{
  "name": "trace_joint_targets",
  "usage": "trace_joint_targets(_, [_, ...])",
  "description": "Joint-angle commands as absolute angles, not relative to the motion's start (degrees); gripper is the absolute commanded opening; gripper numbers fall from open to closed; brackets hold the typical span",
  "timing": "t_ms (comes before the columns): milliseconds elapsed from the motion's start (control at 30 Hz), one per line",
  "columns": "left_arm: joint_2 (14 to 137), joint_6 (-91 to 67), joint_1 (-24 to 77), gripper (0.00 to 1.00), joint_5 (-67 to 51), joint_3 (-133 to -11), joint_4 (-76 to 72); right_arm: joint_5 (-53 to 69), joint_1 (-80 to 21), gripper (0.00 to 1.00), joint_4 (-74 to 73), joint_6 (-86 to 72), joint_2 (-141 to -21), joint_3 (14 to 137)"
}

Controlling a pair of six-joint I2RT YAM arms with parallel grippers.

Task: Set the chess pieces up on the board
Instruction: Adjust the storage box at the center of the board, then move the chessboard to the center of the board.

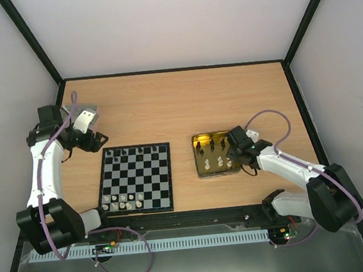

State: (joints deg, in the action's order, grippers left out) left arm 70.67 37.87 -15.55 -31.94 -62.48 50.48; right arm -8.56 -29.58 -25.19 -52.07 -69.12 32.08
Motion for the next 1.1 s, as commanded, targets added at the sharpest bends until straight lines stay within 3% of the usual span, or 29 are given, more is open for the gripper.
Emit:
trace_joint_targets(0, [69.6, 37.5, -16.0, 0.78, -33.8, -62.6, 50.9, -11.9, -29.3, 0.64, -27.8, -51.8, -66.1, 34.2])
trace_joint_targets(167, [69.6, 37.2, -16.0, 0.77, -34.1, -64.0, 51.6, -13.5, -29.4, 0.67, -30.0, -50.4, -64.4, 37.3])
trace_joint_targets(267, [69.4, 37.1, -16.6, 0.75, -33.1, -64.1, 51.7, -14.2, -29.4, 0.74, -32.2, -50.1, -63.3, 39.9])
trace_joint_targets(767, [71.4, 55.8, -37.8, 0.37, -25.2, -52.9, 63.3, -15.6, -32.8, 0.77, -38.2, -45.0, -59.8, 47.9])
trace_joint_targets(1067, [69.7, 57.0, -38.7, 0.26, -21.4, -45.6, 63.9, -11.0, -37.2, 0.75, -35.8, -42.8, -61.3, 47.9])
